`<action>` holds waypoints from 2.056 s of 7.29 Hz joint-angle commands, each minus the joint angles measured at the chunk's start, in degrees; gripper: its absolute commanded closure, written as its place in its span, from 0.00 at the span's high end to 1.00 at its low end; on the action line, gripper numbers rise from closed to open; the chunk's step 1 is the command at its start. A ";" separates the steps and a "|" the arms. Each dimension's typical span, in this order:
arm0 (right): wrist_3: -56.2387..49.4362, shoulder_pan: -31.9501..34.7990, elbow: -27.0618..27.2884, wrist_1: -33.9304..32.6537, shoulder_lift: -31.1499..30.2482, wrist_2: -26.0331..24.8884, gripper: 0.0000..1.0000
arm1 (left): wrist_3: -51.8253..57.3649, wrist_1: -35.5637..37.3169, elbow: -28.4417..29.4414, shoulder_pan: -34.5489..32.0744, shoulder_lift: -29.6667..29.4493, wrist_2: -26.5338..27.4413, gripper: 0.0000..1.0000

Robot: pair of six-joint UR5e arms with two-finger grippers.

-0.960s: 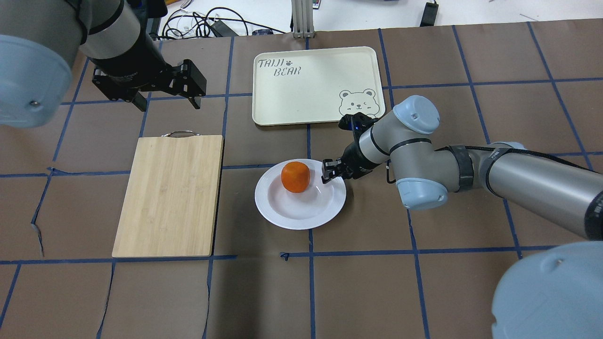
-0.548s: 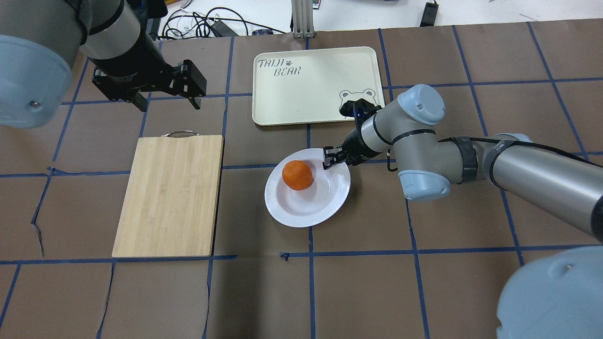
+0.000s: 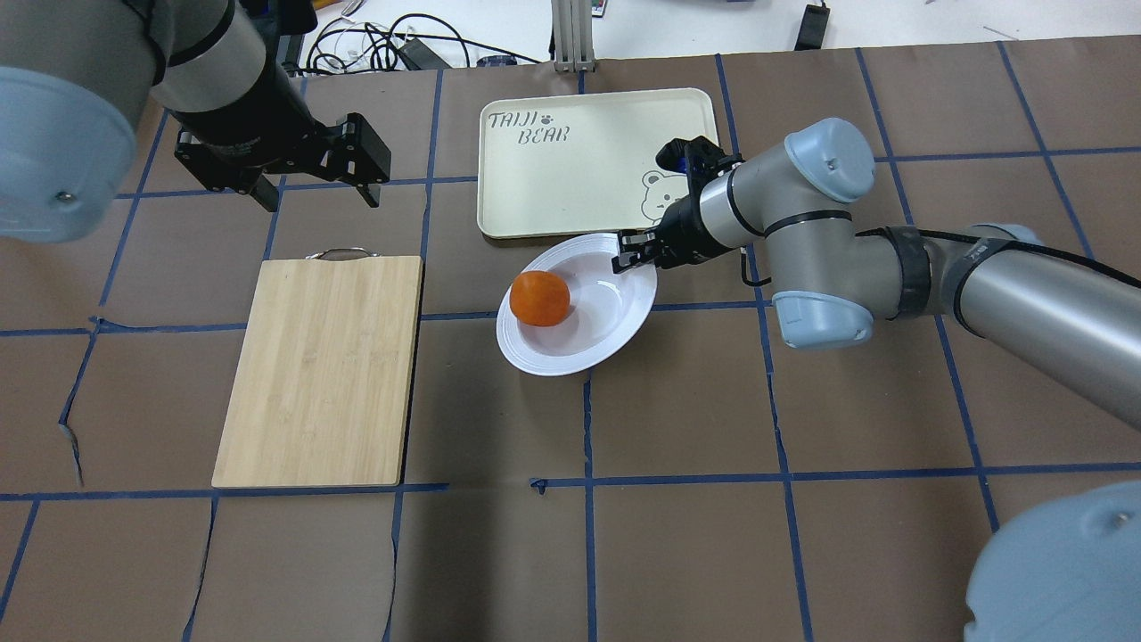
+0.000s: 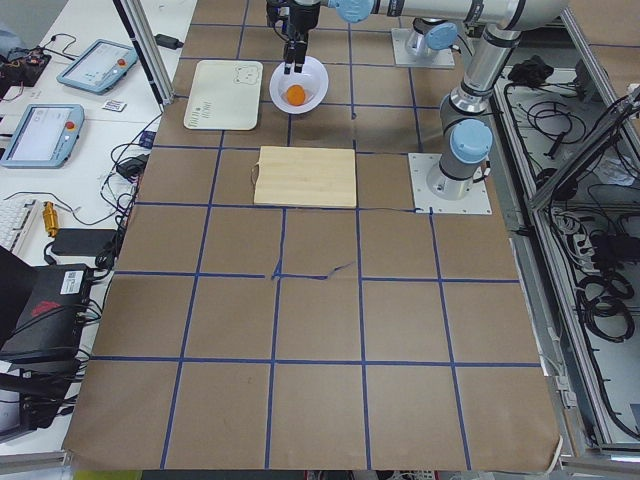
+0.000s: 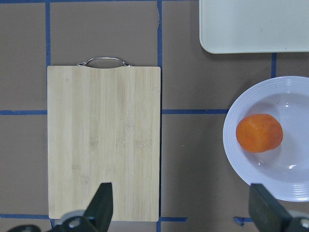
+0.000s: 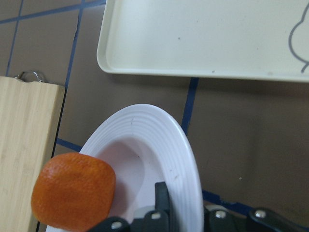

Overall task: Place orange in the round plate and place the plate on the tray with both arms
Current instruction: 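Carry the plate with the right gripper onto the bear tray and lower it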

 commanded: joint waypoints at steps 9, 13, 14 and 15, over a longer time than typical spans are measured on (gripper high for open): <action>-1.88 -6.49 -33.93 -2.97 25.50 13.92 0.00 | 0.00 0.00 0.00 0.00 -0.09 0.00 1.00; -1.97 -6.41 -40.00 -3.50 33.07 13.75 0.00 | 0.00 0.00 0.00 0.00 -0.09 -0.09 1.00; -1.97 -6.41 -40.28 -3.50 33.78 13.75 0.00 | 0.00 0.00 0.00 0.00 -0.09 0.00 1.00; -1.97 -6.41 -40.28 -3.50 34.05 13.83 0.00 | 0.00 0.00 0.00 0.00 -0.09 -0.09 1.00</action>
